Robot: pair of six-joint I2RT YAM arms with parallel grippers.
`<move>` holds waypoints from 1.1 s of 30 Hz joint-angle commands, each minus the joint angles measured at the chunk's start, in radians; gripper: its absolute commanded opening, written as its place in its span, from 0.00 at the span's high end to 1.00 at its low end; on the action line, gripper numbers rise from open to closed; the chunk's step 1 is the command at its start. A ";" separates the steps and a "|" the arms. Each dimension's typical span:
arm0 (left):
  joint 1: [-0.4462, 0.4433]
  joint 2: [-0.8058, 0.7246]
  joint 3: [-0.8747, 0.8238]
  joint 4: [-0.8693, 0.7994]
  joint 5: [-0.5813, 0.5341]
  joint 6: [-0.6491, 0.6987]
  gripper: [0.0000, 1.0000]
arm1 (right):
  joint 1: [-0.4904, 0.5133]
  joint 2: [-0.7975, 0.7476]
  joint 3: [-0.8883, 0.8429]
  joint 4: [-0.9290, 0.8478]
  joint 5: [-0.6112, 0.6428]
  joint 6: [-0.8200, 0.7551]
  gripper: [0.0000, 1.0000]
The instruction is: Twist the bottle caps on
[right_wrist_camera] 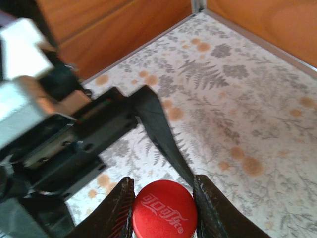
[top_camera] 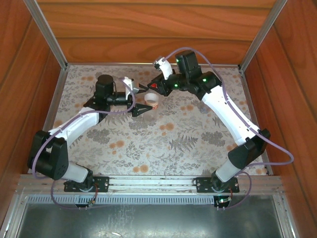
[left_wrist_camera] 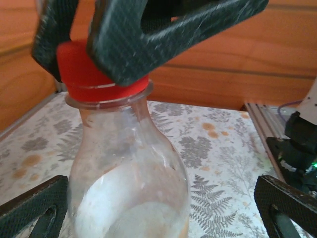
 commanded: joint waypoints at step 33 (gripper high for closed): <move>0.035 -0.171 -0.212 0.010 -0.287 0.004 0.00 | -0.047 0.127 -0.253 0.487 0.286 0.089 0.82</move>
